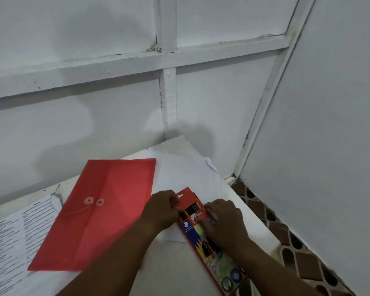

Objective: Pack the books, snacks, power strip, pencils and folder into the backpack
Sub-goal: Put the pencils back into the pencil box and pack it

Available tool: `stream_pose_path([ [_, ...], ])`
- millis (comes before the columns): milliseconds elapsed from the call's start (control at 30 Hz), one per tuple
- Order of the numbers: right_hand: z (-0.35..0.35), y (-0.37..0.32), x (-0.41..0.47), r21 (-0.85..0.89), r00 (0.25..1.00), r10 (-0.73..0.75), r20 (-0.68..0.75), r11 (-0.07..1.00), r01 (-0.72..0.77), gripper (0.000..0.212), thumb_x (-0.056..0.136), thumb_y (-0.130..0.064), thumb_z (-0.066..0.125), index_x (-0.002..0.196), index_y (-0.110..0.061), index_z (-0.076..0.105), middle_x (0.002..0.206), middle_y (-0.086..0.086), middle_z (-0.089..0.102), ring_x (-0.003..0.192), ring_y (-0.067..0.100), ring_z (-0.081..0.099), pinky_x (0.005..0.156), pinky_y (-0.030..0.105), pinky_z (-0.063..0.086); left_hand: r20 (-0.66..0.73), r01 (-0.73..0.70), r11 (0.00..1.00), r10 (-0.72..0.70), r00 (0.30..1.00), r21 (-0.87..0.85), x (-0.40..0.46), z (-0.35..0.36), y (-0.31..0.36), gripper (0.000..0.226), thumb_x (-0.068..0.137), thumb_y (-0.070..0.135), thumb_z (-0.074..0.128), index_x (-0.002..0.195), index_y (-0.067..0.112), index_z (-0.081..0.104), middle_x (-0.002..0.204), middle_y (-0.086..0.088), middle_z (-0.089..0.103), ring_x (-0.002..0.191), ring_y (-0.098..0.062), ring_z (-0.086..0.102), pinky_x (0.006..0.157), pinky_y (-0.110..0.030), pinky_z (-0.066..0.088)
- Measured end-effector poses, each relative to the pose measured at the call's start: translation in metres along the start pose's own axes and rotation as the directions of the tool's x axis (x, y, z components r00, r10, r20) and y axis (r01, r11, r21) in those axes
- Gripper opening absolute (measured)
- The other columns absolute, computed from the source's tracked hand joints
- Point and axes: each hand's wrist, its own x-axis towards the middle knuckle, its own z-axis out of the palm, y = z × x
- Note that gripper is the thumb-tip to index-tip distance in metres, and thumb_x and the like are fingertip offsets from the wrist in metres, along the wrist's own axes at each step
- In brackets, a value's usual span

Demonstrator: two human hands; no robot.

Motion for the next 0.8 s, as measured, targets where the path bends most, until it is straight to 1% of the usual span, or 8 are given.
stream_pose_path([
  [100, -0.005, -0.007, -0.015, -0.066, 0.982, 0.064, 0.180, 0.996, -0.053, 0.088, 0.073, -0.082, 0.054, 0.146, -0.034, 0.039, 0.146, -0.013, 0.041, 0.133, 0.011, 0.036, 0.115, 0.036, 0.028, 0.036, -0.024, 1.000, 0.024, 0.999, -0.019, 0.004, -0.001, 0.002, 0.033, 0.067, 0.037, 0.063, 0.095, 0.021, 0.072, 0.084, 0.009, 0.061, 0.079, -0.011, 0.059, 0.066, -0.021, 0.044],
  [167, -0.005, -0.009, -0.020, -0.055, 0.971, 0.079, 0.227, 0.996, -0.068, 0.104, 0.065, -0.091, 0.052, 0.150, -0.036, 0.028, 0.154, -0.012, 0.030, 0.139, 0.012, 0.026, 0.118, 0.037, 0.021, 0.045, -0.015, 0.999, 0.016, 0.999, -0.033, 0.006, -0.002, 0.001, 0.023, 0.069, 0.037, 0.068, 0.088, 0.024, 0.072, 0.080, 0.011, 0.061, 0.076, -0.009, 0.060, 0.062, -0.018, 0.041],
  [267, -0.001, -0.007, -0.021, -0.041, 0.966, 0.087, 0.244, 0.996, -0.080, 0.115, 0.055, -0.097, 0.051, 0.150, -0.037, 0.024, 0.155, -0.012, 0.027, 0.140, 0.012, 0.025, 0.119, 0.037, 0.021, 0.078, -0.004, 1.000, 0.006, 0.997, -0.025, 0.007, -0.004, 0.002, 0.014, 0.073, 0.029, 0.077, 0.085, 0.025, 0.073, 0.082, 0.010, 0.064, 0.079, -0.009, 0.062, 0.069, -0.025, 0.050],
  [433, -0.001, -0.009, -0.018, 0.008, 0.980, 0.027, 0.197, 1.000, -0.029, 0.106, 0.058, -0.087, 0.061, 0.145, -0.032, 0.036, 0.135, -0.010, 0.041, 0.120, 0.005, 0.035, 0.108, 0.030, 0.036, 0.114, 0.024, 0.997, -0.016, 0.993, -0.072, 0.004, -0.003, 0.001, 0.007, 0.074, 0.023, 0.077, 0.075, 0.020, 0.071, 0.083, 0.007, 0.068, 0.081, -0.010, 0.065, 0.077, -0.037, 0.057],
  [600, -0.007, -0.012, -0.017, 0.068, 0.977, -0.053, 0.208, 0.997, 0.040, 0.099, 0.058, -0.074, 0.071, 0.141, -0.029, 0.042, 0.126, -0.009, 0.046, 0.112, 0.005, 0.041, 0.100, 0.028, 0.045, 0.095, 0.062, 0.994, -0.053, 0.994, -0.091, 0.001, -0.016, 0.001, 0.018, 0.059, 0.028, 0.085, 0.063, 0.021, 0.069, 0.081, 0.013, 0.060, 0.075, -0.005, 0.060, 0.061, -0.025, 0.047],
  [633, -0.009, -0.012, -0.016, 0.073, 0.975, -0.065, 0.211, 0.996, 0.050, 0.098, 0.058, -0.072, 0.073, 0.141, -0.029, 0.043, 0.126, -0.009, 0.046, 0.112, 0.005, 0.041, 0.100, 0.027, 0.046, 0.105, 0.064, 0.990, -0.051, 0.993, -0.122, 0.000, -0.019, 0.000, 0.019, 0.056, 0.025, 0.086, 0.064, 0.019, 0.071, 0.079, 0.012, 0.061, 0.074, -0.004, 0.061, 0.061, -0.026, 0.049],
  [733, -0.016, -0.015, -0.012, 0.114, 0.981, -0.116, 0.155, 0.989, 0.099, 0.088, 0.056, -0.065, 0.079, 0.131, -0.032, 0.046, 0.120, -0.014, 0.048, 0.107, 0.004, 0.044, 0.095, 0.028, 0.048, 0.196, 0.119, 0.931, -0.053, 0.979, -0.344, -0.003, -0.027, -0.005, 0.027, 0.057, 0.015, 0.085, 0.078, 0.013, 0.068, 0.080, 0.000, 0.070, 0.079, -0.019, 0.070, 0.072, -0.045, 0.060],
  [800, -0.024, -0.017, -0.008, 0.138, 0.984, -0.151, 0.093, 0.981, 0.138, 0.079, 0.055, -0.059, 0.082, 0.122, -0.037, 0.046, 0.116, -0.019, 0.048, 0.105, 0.005, 0.046, 0.092, 0.030, 0.048, 0.249, 0.227, 0.820, -0.107, 0.963, -0.525, -0.004, -0.034, -0.007, 0.049, 0.062, 0.008, 0.086, 0.101, 0.014, 0.057, 0.094, -0.011, 0.071, 0.086, -0.028, 0.073, 0.071, -0.044, 0.062],
])
